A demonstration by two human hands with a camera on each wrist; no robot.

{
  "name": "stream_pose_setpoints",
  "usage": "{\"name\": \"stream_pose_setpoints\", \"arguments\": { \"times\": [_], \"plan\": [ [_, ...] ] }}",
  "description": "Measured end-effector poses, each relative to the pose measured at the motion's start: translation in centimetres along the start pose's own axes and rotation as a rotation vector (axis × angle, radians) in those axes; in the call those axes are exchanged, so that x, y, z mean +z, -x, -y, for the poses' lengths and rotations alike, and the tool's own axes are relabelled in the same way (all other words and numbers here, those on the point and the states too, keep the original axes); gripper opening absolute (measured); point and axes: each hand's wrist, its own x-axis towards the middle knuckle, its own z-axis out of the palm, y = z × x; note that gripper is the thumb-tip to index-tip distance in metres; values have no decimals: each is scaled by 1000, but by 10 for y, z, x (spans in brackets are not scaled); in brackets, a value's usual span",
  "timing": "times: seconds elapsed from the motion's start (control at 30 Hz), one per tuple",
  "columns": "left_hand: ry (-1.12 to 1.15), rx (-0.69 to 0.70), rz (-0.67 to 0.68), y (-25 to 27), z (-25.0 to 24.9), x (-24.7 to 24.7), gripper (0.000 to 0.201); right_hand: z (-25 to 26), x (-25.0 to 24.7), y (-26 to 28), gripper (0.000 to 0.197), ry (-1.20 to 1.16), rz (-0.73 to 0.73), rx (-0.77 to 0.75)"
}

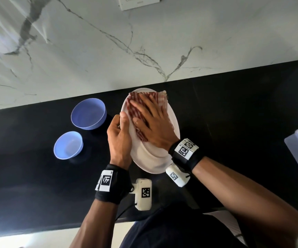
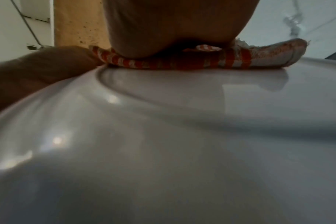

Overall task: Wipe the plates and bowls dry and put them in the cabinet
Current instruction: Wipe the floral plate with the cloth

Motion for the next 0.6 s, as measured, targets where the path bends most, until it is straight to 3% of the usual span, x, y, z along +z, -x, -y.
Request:
{"name": "stream_pose_setpoints", "arguments": {
  "times": [0.17, 0.37, 0.5, 0.6],
  "plan": [
    [-7, -15, -42, 5, 7, -2, 41, -34, 5, -4, 66, -44, 47, 166],
    [15, -3, -79, 7, 5, 3, 45, -70, 21, 35, 54, -62, 173, 148],
    [29, -50, -107, 3, 2, 5, 49, -68, 19, 66, 62, -108, 156, 264],
    [24, -99, -149, -3, -1, 5, 48, -57, 10, 81, 60, -209, 295, 269]
  ]
}}
